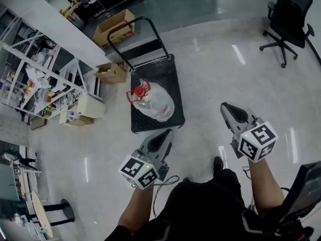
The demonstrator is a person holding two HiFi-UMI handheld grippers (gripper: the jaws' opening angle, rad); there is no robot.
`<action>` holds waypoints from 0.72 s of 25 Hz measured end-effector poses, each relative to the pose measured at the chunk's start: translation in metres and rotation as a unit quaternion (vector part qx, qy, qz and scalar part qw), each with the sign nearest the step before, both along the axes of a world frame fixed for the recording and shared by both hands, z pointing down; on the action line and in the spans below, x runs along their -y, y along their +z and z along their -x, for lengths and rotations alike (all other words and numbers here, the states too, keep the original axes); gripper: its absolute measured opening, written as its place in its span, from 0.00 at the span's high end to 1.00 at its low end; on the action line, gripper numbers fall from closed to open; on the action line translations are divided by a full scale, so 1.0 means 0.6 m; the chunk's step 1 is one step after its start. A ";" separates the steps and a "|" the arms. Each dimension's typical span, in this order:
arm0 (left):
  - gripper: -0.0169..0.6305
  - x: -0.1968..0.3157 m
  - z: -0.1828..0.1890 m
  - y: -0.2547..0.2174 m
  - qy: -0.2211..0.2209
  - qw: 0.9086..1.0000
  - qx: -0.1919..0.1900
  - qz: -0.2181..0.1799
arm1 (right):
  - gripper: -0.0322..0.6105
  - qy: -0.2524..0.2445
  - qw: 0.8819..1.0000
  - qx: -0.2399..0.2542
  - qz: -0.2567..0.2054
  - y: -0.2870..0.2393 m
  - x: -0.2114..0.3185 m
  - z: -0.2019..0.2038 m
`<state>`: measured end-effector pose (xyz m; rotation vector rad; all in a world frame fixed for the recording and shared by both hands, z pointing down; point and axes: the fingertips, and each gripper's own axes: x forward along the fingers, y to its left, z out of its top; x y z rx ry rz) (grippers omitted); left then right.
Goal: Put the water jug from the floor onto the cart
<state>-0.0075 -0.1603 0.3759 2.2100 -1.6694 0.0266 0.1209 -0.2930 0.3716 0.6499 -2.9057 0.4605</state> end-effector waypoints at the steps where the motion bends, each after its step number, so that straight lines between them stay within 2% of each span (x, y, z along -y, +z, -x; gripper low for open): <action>1: 0.97 -0.020 -0.004 -0.003 0.003 1.000 -0.001 -0.007 | 0.95 0.000 1.000 -0.003 -0.002 0.000 -0.026 -0.002; 4: 0.97 -0.105 -0.013 -0.004 0.020 1.000 0.004 -0.023 | 0.95 0.002 1.000 -0.021 -0.008 0.003 -0.120 0.002; 10: 0.97 -0.314 -0.004 0.046 0.087 0.996 0.016 -0.015 | 0.95 0.037 0.998 -0.040 0.008 0.032 -0.319 0.029; 14: 0.97 -0.401 0.003 0.041 0.082 0.996 -0.007 -0.023 | 0.95 0.027 0.999 -0.042 0.001 0.009 -0.432 0.031; 18: 0.97 -0.441 -0.033 -0.013 0.080 0.996 -0.007 -0.048 | 0.95 0.024 0.999 -0.040 -0.024 -0.039 -0.503 -0.011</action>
